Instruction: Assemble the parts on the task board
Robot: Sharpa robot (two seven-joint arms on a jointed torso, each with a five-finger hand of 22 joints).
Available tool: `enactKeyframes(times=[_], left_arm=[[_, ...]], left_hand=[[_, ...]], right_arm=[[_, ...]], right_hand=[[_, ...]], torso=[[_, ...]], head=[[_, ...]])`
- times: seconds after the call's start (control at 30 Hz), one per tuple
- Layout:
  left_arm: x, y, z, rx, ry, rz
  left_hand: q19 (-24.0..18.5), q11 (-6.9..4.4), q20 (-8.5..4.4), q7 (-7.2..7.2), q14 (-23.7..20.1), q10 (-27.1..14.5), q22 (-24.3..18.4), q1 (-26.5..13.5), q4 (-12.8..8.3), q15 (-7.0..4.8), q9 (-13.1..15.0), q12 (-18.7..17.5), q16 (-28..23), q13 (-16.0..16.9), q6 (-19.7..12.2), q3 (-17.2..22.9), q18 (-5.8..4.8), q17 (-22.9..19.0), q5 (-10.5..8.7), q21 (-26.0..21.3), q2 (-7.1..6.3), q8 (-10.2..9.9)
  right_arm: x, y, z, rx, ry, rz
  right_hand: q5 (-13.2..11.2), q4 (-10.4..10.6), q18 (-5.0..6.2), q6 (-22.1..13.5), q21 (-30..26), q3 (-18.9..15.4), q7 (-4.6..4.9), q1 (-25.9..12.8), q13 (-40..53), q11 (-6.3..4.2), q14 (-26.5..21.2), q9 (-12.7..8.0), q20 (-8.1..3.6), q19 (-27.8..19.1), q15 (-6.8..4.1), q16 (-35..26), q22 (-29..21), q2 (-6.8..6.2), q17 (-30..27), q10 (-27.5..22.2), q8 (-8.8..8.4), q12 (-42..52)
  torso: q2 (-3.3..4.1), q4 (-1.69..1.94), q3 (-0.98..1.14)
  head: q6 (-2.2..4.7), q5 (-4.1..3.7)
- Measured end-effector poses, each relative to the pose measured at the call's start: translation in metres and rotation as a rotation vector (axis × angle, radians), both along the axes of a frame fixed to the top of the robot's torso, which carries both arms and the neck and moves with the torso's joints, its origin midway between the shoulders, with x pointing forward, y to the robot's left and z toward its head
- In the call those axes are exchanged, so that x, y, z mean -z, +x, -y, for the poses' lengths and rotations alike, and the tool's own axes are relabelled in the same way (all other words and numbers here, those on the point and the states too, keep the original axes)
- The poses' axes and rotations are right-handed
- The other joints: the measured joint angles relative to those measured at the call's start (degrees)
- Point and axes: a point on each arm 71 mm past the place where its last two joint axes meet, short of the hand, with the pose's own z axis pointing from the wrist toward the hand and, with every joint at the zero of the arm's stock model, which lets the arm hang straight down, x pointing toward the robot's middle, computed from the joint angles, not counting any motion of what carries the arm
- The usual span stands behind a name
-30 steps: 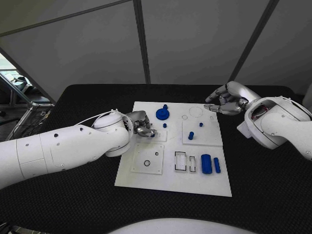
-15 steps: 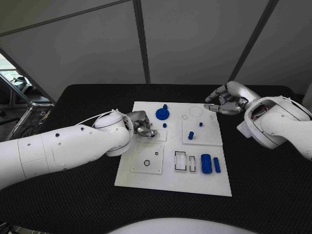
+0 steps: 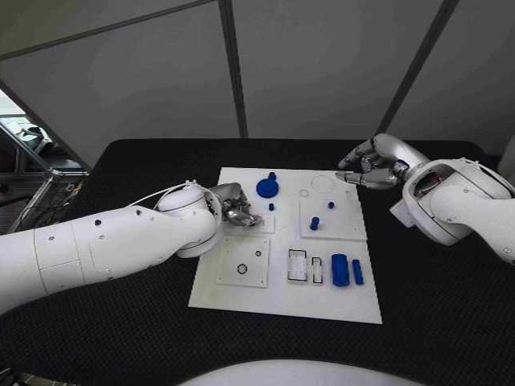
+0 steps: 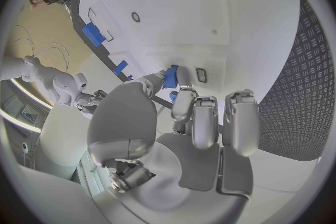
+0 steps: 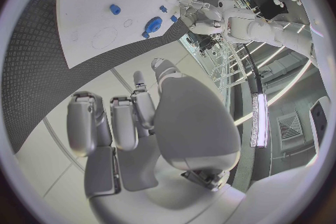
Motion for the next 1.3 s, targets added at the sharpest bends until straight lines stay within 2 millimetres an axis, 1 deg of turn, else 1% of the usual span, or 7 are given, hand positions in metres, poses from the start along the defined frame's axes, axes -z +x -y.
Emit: enactKeyframes(times=[0.23, 0.3, 0.37, 0.47, 0.67, 0.73, 1.3], left_arm=[[0.0007, 0.0003, 0.0014, 0.000, -0.002, -0.003], [0.0007, 0.0005, 0.0013, -0.001, -0.002, -0.004], [0.0007, 0.0006, 0.0015, -0.001, -0.003, -0.004], [0.0007, 0.0009, 0.0013, -0.002, -0.003, -0.005], [0.0005, 0.0018, 0.0014, -0.004, -0.005, -0.006], [0.0003, 0.0021, 0.0012, -0.006, -0.006, -0.006], [-0.0056, 0.0057, 0.0006, -0.014, -0.018, 0.000]], left_hand=[[0.0, 0.12, 0.00, 0.00, 0.0, 0.1, 0.0, -0.2, 2.1, 0.00, -0.2, 0.3, 0.0, 0.5, 0.0, -3.7, 0.00, 0.0, 0.00, 0.0, 0.23, 0.0], [0.0, 0.20, 0.00, -0.01, 0.0, 0.2, 0.0, -0.2, 2.7, 0.00, -0.2, 0.5, 0.0, 0.5, 0.0, -4.3, 0.00, 0.0, 0.00, 0.2, 0.23, 0.0], [0.0, 0.00, 0.00, 0.00, 0.0, 0.4, 0.0, -0.2, 3.2, 0.00, -0.1, 0.5, 0.0, 0.6, 0.0, -4.8, 0.00, 0.0, 0.00, 0.2, 0.23, 0.0], [0.0, 0.00, 0.00, 0.00, 0.0, 0.4, 0.0, -0.2, 3.5, 0.00, -0.1, 0.5, 0.0, 0.6, 0.0, -5.4, 0.00, 0.0, 0.00, 0.2, 0.23, 0.0], [0.0, 0.00, 0.00, 0.00, 0.0, 0.4, 0.0, -0.2, 4.8, 0.00, -0.3, 0.5, 0.0, 0.7, 0.0, -6.7, 0.00, 0.0, 0.00, 0.2, 0.22, 0.2], [0.0, 0.00, 0.00, -0.20, 0.0, 0.4, 0.0, -0.2, 5.0, 0.00, -0.4, 0.5, 0.0, 0.7, 0.2, -7.2, 0.00, 0.0, 0.00, 0.2, 0.22, 0.2], [0.0, 0.00, 0.00, -0.05, 0.0, 0.4, 0.0, -0.2, 5.3, 0.00, -0.3, 0.7, 0.0, 0.9, 0.3, -8.1, 0.00, 0.0, 0.00, 0.2, 0.22, 0.1]], right_arm=[[0.0000, 0.0002, 0.0002, 0.001, 0.000, 0.000], [0.0001, 0.0002, 0.0002, 0.001, 0.000, 0.000], [0.0001, 0.0002, 0.0001, 0.000, 0.000, 0.000], [0.0001, 0.0003, 0.0002, 0.001, 0.000, 0.000], [0.0001, 0.0004, 0.0003, 0.001, 0.000, 0.000], [0.0001, 0.0004, 0.0004, 0.001, 0.000, 0.000], [0.0003, 0.0008, 0.0015, 0.004, -0.001, 0.000]], right_hand=[[0.0, 0.0, 0.00, 0.0, 0.0, 0.0, 0.00, -0.2, -0.1, 0.00, 0.0, 0.0, 0.00, 0.0, 0.00, -0.2, 0.0, 0.17, 0.0, 0.0, 0.00, -0.2], [0.0, 0.0, 0.01, 0.0, 0.0, 0.0, 0.00, -0.2, -0.1, 0.00, 0.0, 0.0, 0.00, 0.0, 0.00, -0.3, 0.0, 0.24, 0.0, 0.0, 0.00, -0.2], [0.0, 0.0, 0.00, 0.0, 0.0, 0.0, 0.00, -0.2, -0.1, 0.00, 0.0, 0.0, 0.00, 0.0, 0.00, -0.3, 0.0, 0.24, 0.0, 0.0, 0.00, -0.2], [0.0, 0.0, 0.01, 0.0, 0.0, 0.0, 0.00, -0.2, -0.1, 0.00, 0.0, 0.0, 0.00, 0.0, 0.00, -0.3, 0.0, 0.24, 0.0, 0.0, 0.00, -0.2], [0.2, 0.0, 0.00, 0.0, 0.0, 0.0, 0.00, -0.2, -0.1, 0.00, 0.0, 0.0, 0.00, 0.0, 0.00, -0.3, 0.0, 0.24, 0.0, 0.0, -0.23, -0.2], [0.2, 0.0, 0.01, 0.0, 0.0, 0.0, 0.00, -0.2, -0.1, 0.00, 0.0, 0.0, 0.00, 0.0, 0.00, -0.3, 0.0, 0.24, 0.0, 0.0, -0.23, -0.2], [0.2, 0.0, 0.00, 0.0, 0.0, 0.0, 0.00, -0.2, -0.1, 0.00, 0.0, 0.0, 0.00, 0.0, 0.00, -0.3, 0.0, 0.24, 0.0, 0.0, -0.23, -0.2]], torso=[[0.00, 0.03, -0.01], [0.01, 0.04, -0.01], [0.01, 0.05, -0.01], [0.01, 0.05, -0.01], [0.01, 0.05, -0.01], [0.01, 0.05, -0.01], [-0.04, 0.05, -0.03]], head=[[-0.01, -0.09], [-0.03, -0.11], [-0.03, -0.12], [-0.03, -0.14], [-0.02, -0.15], [0.01, -0.16], [0.17, -0.17]])
